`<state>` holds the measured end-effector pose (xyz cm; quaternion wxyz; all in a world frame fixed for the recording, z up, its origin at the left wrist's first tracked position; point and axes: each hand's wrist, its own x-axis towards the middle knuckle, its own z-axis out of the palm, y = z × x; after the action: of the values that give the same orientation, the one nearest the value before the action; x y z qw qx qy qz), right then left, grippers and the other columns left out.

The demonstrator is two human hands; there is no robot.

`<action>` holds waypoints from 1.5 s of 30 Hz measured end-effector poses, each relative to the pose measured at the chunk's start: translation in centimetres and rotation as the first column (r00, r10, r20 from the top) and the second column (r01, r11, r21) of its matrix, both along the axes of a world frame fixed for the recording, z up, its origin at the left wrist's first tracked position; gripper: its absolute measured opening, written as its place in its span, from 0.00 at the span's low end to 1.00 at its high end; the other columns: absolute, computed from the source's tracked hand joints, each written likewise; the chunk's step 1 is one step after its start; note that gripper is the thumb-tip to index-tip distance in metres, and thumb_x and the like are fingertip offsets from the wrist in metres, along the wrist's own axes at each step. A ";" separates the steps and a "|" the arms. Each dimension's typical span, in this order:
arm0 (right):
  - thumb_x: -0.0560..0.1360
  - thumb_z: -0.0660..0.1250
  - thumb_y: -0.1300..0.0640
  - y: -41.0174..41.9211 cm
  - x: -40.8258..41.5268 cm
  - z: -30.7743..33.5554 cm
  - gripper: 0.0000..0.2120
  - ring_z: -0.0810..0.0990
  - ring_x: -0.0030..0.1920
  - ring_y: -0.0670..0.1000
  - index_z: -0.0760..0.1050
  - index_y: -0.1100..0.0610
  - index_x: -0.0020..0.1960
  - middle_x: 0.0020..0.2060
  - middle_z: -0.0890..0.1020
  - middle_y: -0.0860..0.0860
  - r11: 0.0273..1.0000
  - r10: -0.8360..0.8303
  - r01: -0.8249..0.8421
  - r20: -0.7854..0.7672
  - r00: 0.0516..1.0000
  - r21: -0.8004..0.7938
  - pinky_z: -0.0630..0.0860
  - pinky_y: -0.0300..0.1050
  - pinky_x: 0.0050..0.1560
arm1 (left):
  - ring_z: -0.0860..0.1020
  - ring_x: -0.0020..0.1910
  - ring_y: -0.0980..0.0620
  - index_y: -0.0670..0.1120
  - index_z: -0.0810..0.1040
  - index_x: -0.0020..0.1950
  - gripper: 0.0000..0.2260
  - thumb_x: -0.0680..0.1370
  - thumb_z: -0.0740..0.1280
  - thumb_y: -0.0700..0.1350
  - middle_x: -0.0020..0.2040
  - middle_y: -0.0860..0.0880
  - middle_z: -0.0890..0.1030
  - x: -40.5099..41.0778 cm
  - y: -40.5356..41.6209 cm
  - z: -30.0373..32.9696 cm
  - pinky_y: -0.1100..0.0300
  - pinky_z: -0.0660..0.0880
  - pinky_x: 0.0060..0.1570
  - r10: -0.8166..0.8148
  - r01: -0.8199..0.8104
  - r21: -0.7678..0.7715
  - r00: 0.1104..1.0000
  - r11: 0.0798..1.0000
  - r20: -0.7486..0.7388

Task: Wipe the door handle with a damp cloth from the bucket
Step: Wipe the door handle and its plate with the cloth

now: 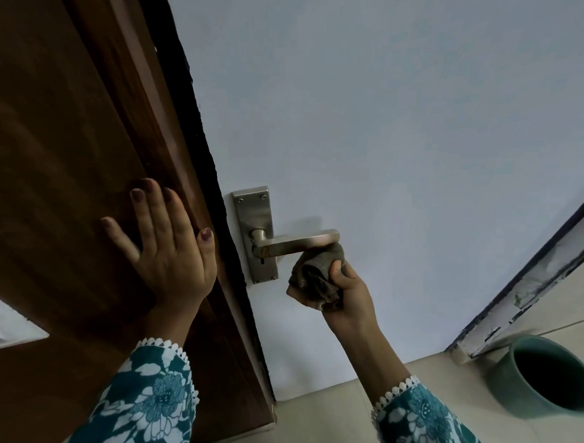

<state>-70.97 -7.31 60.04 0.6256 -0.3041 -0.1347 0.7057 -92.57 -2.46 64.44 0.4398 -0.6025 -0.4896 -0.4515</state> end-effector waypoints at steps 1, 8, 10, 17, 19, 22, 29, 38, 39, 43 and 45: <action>0.78 0.57 0.62 -0.1 -0.4 0.0 0.15 0.79 0.50 0.65 0.72 0.61 0.63 0.54 0.78 0.63 1.000 0.029 -0.029 0.002 1.000 0.005 0.67 0.77 0.56 | 0.45 0.78 0.50 0.42 0.45 0.78 0.26 0.82 0.46 0.50 0.76 0.39 0.54 0.0 0.0 0.0 0.44 0.37 0.72 -0.006 0.006 -0.001 1.000 1.000 0.001; 0.79 0.57 0.62 0.5 -0.1 -0.2 0.13 0.78 0.51 0.66 0.73 0.63 0.61 0.54 0.78 0.64 1.000 -0.012 0.012 -0.008 1.000 0.012 0.69 0.77 0.53 | 0.45 0.78 0.49 0.42 0.44 0.77 0.27 0.82 0.47 0.51 0.79 0.48 0.42 -0.4 0.0 -0.5 0.43 0.38 0.72 -0.011 0.011 0.008 1.000 1.000 -0.025; 0.80 0.55 0.61 0.5 -0.5 -0.1 0.13 0.79 0.50 0.64 0.72 0.62 0.61 0.54 0.78 0.64 1.000 -0.007 0.008 -0.054 0.999 0.016 0.75 0.72 0.47 | 0.46 0.78 0.49 0.42 0.44 0.77 0.27 0.82 0.47 0.51 0.79 0.48 0.42 -0.5 0.0 -1.1 0.42 0.38 0.72 -0.010 0.010 0.005 0.999 1.000 -0.044; 0.74 0.59 0.60 0.1 -1.3 0.1 0.14 0.81 0.46 0.63 0.74 0.61 0.59 0.52 0.78 0.63 0.997 0.072 -0.069 -0.053 0.996 0.042 0.75 0.72 0.46 | 0.46 0.78 0.49 0.42 0.47 0.78 0.26 0.82 0.47 0.51 0.79 0.48 0.43 -0.7 -0.3 -2.8 0.42 0.38 0.72 -0.023 0.021 -0.036 0.999 0.999 -0.039; 0.77 0.57 0.59 0.2 0.1 0.1 0.13 0.81 0.45 0.63 0.74 0.60 0.58 0.52 0.78 0.63 0.998 0.011 -0.004 -0.112 0.994 0.063 0.77 0.70 0.44 | 0.46 0.78 0.49 0.42 0.48 0.78 0.26 0.82 0.47 0.51 0.79 0.48 0.43 -0.8 -0.3 -3.2 0.42 0.38 0.72 -0.015 0.013 -0.054 0.999 0.998 -0.044; 0.81 0.53 0.58 0.6 -0.1 0.1 0.14 0.81 0.46 0.63 0.72 0.60 0.61 0.52 0.78 0.64 0.999 0.016 -0.008 -0.158 0.987 0.047 0.79 0.68 0.41 | 0.46 0.78 0.48 0.42 0.48 0.78 0.26 0.82 0.47 0.50 0.79 0.48 0.44 -0.8 -0.2 -3.4 0.41 0.38 0.72 0.002 -0.005 -0.057 0.999 0.998 -0.049; 0.79 0.55 0.58 0.2 -2.9 -0.1 0.13 0.80 0.51 0.64 0.74 0.60 0.58 0.55 0.78 0.63 0.987 0.155 -0.147 -0.149 0.977 0.062 0.76 0.71 0.46 | 0.46 0.78 0.49 0.43 0.46 0.78 0.26 0.82 0.47 0.51 0.79 0.48 0.43 -0.9 -0.2 -3.3 0.41 0.38 0.72 -0.018 0.015 -0.060 0.999 0.998 -0.044; 0.66 0.71 0.56 0.7 -4.4 -0.8 0.26 0.77 0.55 0.66 0.73 0.60 0.62 0.58 0.76 0.64 0.963 0.253 -0.247 -0.045 0.966 0.108 0.77 0.70 0.47 | 0.46 0.78 0.48 0.43 0.46 0.78 0.27 0.82 0.48 0.51 0.79 0.48 0.43 -0.9 -0.1 -3.4 0.41 0.39 0.72 -0.023 0.021 -0.048 0.999 0.999 -0.049; 0.64 0.72 0.56 0.7 -4.5 -0.9 0.26 0.78 0.54 0.66 0.74 0.59 0.61 0.57 0.76 0.63 0.960 0.260 -0.255 -0.031 0.965 0.116 0.75 0.72 0.49 | 0.46 0.78 0.48 0.43 0.46 0.78 0.27 0.82 0.48 0.51 0.79 0.48 0.43 -1.0 -0.2 -3.4 0.41 0.38 0.72 -0.020 0.017 -0.052 0.998 0.998 -0.052; 0.66 0.75 0.56 1.1 -2.3 -1.9 0.24 0.80 0.52 0.65 0.76 0.59 0.60 0.56 0.79 0.64 0.969 0.204 -0.180 -0.139 0.969 0.170 0.74 0.73 0.50 | 0.45 0.78 0.49 0.44 0.46 0.78 0.27 0.82 0.48 0.51 0.79 0.48 0.43 -0.9 -0.2 -3.3 0.41 0.38 0.72 -0.017 0.014 -0.063 0.998 0.998 -0.054; 0.69 0.70 0.57 1.2 -2.4 -2.0 0.21 0.80 0.54 0.66 0.75 0.59 0.61 0.59 0.76 0.65 0.969 0.214 -0.185 -0.183 0.960 0.165 0.73 0.74 0.50 | 0.46 0.78 0.48 0.44 0.46 0.78 0.27 0.82 0.48 0.51 0.79 0.48 0.43 -0.7 -0.2 -3.3 0.40 0.39 0.72 -0.015 0.012 -0.063 0.998 0.998 -0.054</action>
<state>-73.38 -6.14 58.07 0.5820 -0.1701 -0.1526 0.7804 -93.32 -2.63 61.11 0.4306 -0.6313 -0.4875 -0.4223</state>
